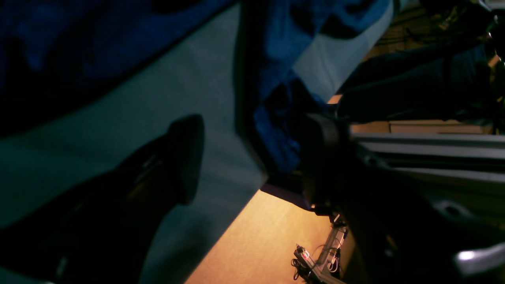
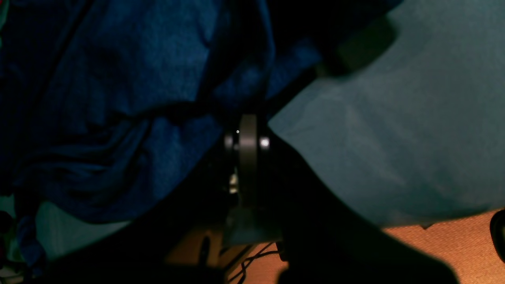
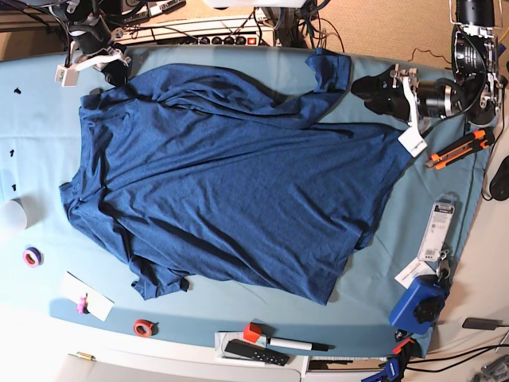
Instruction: Layout the t-shirt on the table in an organized manner, then fold the t-shirt properly
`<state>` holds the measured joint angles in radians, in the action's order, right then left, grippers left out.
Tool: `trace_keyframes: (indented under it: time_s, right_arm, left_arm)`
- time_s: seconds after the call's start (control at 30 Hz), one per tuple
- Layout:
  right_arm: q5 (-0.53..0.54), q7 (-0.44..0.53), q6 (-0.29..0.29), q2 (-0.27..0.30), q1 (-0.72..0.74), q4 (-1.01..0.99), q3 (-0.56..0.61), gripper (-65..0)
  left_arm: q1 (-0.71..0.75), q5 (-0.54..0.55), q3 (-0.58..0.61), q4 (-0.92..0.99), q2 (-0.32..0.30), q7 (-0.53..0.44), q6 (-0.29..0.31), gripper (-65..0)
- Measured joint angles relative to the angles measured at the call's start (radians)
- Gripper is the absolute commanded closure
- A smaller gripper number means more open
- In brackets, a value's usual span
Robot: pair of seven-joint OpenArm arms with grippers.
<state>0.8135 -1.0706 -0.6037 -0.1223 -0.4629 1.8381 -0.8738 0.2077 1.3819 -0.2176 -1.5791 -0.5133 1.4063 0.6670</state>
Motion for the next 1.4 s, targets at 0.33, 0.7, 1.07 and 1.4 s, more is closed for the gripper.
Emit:
trace_keyframes:
  time_s: [0.33, 0.7, 1.07, 1.4]
  right_arm:
    - [0.049, -0.022, 0.000, 0.000, 0.000, 0.000, 0.000, 0.0]
    - [0.061, -0.052, 0.000, 0.000, 0.000, 0.000, 0.000, 0.0]
    - [0.105, -0.147, -0.030, 0.008, 0.000, 0.000, 0.000, 0.0]
    - [0.243, -0.265, -0.052, 0.106, -0.003, 0.001, -0.136, 0.0]
  left_arm:
    - [0.091, 0.009, -0.002, -0.003, 0.011, -0.019, 0.008, -36.4]
    - [0.113, 0.007, -0.002, -0.005, 0.110, -0.019, 0.008, -36.4]
    - [0.110, -0.085, -0.005, -0.016, 0.156, -0.027, -0.003, 0.0]
    - [0.116, 0.068, -0.005, -0.004, 0.082, -0.004, 0.023, 0.0]
